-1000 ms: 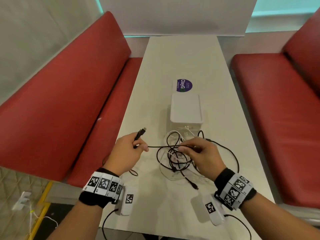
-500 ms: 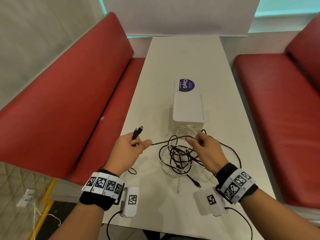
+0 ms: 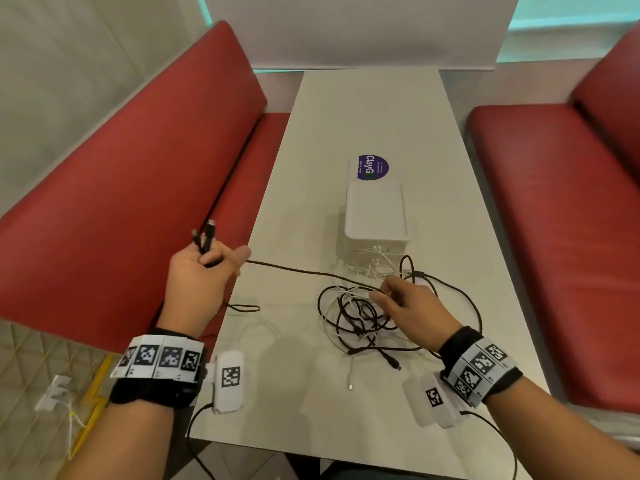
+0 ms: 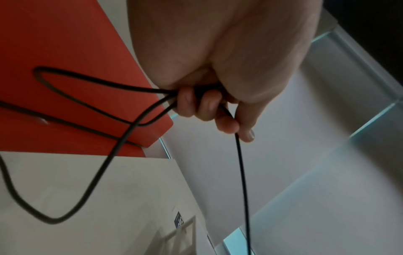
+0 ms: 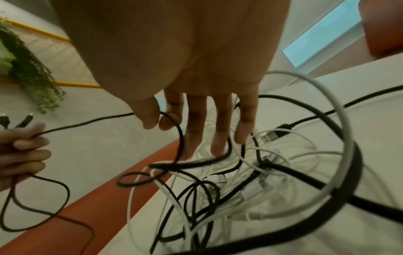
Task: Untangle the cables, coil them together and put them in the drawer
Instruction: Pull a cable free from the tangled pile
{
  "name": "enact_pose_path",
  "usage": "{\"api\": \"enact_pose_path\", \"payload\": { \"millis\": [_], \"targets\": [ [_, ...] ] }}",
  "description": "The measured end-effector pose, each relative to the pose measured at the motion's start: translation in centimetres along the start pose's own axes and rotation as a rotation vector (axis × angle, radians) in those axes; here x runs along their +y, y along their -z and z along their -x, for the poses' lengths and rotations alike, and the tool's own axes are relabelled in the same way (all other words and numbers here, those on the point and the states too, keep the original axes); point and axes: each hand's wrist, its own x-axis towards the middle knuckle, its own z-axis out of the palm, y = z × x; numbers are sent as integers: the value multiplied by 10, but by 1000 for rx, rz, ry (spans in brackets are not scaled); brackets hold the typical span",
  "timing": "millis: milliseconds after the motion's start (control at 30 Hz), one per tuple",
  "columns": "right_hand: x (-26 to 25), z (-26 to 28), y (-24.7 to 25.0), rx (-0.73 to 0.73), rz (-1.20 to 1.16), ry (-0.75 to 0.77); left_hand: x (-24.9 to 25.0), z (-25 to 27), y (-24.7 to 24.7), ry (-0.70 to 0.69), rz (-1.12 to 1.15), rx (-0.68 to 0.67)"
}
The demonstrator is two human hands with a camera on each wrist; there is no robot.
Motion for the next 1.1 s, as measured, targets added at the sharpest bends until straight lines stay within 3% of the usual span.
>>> {"api": "enact_pose_path", "payload": {
  "millis": [100,200,400,467,533,633,733,800,867,1000,1100],
  "targets": [
    [0,1,-1,-1,-93,-33,1,-2,14,-14,-49,37],
    [-5,3,-2,90,-136,22,3,-2,30,-18,-116,85],
    [-8,-4,-5,141,156,92,-1,-3,46,55,38,129],
    [-7,-5,-6,156,-36,54,-2,-1,45,53,56,141],
    [-10,-5,-5,148,-354,-27,-6,-1,48,41,-100,139],
    [-18,-4,1,169,-707,-97,-12,-2,42,74,-592,-12],
    [-23,-4,3,160,-639,-61,-13,1,20,91,-837,-171],
    [-27,-4,0,87,-687,-38,-14,8,0,-50,-813,-243],
    [-32,-4,-2,14,-665,-24,-5,20,-25,-162,-642,-305],
    [-44,-2,-7,-105,-340,137,17,42,-74,-163,-419,-535],
    [-44,-2,-7,-24,-302,167,21,43,-91,-92,-370,-655]
  ]
}}
